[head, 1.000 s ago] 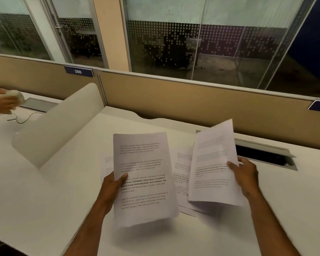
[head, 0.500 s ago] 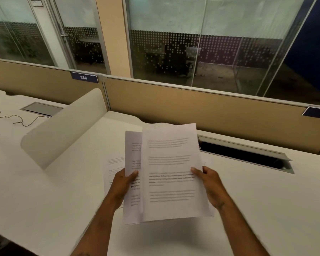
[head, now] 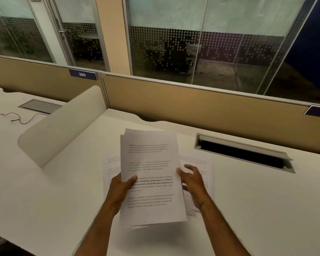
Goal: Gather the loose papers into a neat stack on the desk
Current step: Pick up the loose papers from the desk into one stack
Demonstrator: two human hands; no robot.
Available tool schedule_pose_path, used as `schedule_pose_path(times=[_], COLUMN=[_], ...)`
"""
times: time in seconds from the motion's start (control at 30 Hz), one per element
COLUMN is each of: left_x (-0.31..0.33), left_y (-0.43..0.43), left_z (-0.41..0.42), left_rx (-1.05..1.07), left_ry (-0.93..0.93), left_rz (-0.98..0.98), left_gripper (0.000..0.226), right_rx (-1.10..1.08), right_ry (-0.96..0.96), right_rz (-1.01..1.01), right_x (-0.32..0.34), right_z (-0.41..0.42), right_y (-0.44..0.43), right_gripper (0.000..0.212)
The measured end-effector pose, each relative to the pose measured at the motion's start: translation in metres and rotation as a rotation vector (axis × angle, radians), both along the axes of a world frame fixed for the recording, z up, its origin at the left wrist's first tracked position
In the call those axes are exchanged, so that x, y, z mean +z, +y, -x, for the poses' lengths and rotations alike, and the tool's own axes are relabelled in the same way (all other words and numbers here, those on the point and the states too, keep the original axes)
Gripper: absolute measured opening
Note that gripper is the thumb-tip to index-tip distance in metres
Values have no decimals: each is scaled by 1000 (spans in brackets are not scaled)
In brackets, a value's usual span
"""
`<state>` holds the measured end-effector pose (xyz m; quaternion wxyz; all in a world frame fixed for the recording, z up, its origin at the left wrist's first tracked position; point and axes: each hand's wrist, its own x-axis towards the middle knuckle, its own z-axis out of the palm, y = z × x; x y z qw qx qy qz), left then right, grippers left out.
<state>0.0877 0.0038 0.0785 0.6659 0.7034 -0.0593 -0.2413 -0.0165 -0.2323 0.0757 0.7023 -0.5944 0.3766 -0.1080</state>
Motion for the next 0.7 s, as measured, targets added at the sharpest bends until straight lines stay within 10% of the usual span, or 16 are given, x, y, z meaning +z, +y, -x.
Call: schedule_pose_path(times=[0.33, 0.7], left_x=[-5, -11], left_y=[23, 34], left_z=[-25, -38], left_rx=[42, 55], left_ry=[26, 47], left_rz=[16, 7], left_gripper=[27, 33], right_rx=[-105, -228], right_ry=[879, 473], right_rz=[514, 245], right_x=[-74, -71], right_z=[21, 12], right_y=[-73, -105], right_gripper=[77, 35])
